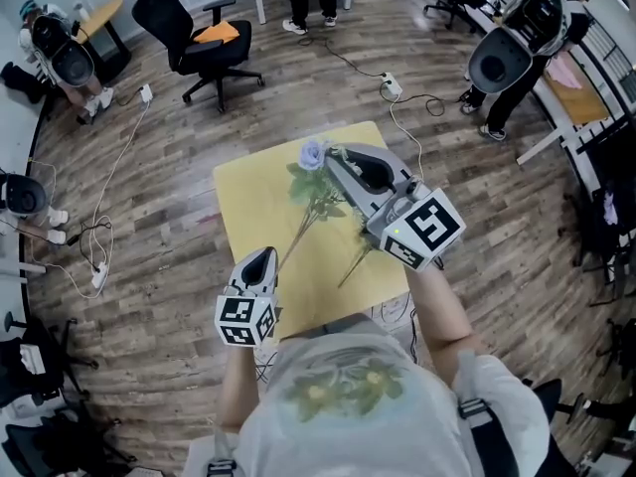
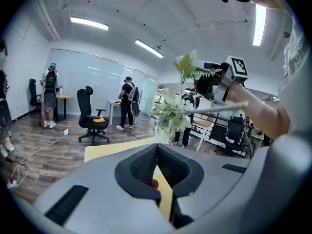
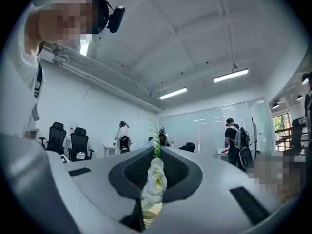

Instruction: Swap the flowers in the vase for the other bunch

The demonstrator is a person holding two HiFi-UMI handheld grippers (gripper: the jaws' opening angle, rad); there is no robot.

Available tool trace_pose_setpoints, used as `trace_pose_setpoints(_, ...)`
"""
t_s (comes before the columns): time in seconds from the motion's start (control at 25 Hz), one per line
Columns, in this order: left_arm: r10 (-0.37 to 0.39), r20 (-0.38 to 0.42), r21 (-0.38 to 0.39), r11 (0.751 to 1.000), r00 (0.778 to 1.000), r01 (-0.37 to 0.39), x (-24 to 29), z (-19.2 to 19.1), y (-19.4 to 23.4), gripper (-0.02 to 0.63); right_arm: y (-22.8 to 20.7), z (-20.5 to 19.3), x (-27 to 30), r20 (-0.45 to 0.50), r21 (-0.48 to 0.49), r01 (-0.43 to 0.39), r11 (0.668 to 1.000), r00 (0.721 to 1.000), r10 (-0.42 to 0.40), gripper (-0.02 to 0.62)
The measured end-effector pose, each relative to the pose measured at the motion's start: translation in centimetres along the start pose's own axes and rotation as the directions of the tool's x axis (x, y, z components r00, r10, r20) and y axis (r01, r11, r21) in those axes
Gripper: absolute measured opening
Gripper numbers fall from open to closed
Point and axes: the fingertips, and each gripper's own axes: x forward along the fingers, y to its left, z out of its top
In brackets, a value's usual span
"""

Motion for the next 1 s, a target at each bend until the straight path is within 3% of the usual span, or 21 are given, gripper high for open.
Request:
trace_pose_setpoints(0.64,0.118,-0.005,-0.034,0.992,0.993,-0.118,-3.3,-1.7,3.3,0.017,4.8,-2.6,1.5,-0.058,0.02,-0.181,0.983,0.982,0.182,0.058)
trace_pose_setpoints(1.0,0.178,-0.02,-0.071,0.981,0.984,-0.179,-4.8,-2.6,5.3,0.017,6.7,-6.8,3.9,-0.155,0.062,-0.255,0.965,0.953,0.261,0.058)
